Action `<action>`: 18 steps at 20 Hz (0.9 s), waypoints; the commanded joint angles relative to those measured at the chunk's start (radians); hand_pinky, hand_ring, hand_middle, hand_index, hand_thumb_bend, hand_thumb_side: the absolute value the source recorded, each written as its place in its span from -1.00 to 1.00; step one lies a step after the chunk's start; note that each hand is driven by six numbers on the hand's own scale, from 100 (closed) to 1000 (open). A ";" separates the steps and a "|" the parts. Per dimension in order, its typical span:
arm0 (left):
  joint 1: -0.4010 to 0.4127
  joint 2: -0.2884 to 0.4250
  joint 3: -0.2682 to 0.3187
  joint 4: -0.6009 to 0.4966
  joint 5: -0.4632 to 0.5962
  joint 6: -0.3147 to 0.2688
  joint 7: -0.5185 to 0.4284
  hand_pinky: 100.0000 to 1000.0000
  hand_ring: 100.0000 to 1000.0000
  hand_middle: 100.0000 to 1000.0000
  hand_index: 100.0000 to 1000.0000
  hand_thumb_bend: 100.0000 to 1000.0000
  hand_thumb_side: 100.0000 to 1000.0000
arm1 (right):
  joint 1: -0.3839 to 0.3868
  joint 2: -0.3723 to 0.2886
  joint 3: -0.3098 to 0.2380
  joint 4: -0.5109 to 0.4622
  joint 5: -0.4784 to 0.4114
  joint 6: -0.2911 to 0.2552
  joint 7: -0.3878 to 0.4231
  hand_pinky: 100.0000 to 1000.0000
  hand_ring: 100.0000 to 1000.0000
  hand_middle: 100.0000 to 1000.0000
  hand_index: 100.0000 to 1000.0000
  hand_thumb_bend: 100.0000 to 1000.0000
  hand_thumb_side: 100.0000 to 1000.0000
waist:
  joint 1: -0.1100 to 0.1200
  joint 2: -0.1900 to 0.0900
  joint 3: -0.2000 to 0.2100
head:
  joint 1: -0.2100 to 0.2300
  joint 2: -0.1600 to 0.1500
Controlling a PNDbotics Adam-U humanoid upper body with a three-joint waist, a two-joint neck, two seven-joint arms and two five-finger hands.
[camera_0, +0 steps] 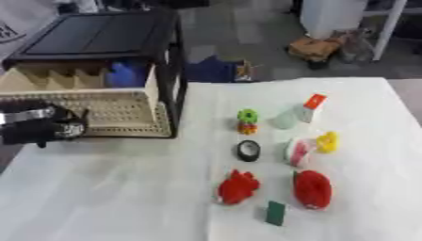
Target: Pick up objects from table and place into drawer.
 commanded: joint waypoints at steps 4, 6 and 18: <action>-0.038 0.008 0.019 0.012 0.004 -0.002 0.012 0.07 0.54 0.79 1.00 -1.00 1.00 | -0.005 -0.018 -0.014 -0.017 -0.006 -0.002 0.003 0.42 0.39 0.32 0.66 -1.00 1.00 | 0.001 -0.009 -0.005 | -0.001 -0.014; -0.044 0.004 0.018 0.018 0.003 -0.002 0.011 0.07 0.54 0.79 1.00 -1.00 1.00 | -0.005 -0.018 -0.015 -0.017 -0.006 -0.003 0.003 0.42 0.39 0.32 0.66 -1.00 1.00 | 0.001 -0.007 -0.006 | -0.001 -0.014; -0.091 -0.028 0.020 0.081 -0.031 -0.016 0.039 0.07 0.54 0.80 1.00 -1.00 1.00 | -0.002 -0.017 -0.018 -0.017 -0.006 -0.006 0.002 0.42 0.39 0.32 0.66 -1.00 1.00 | 0.002 -0.002 -0.011 | 0.003 -0.021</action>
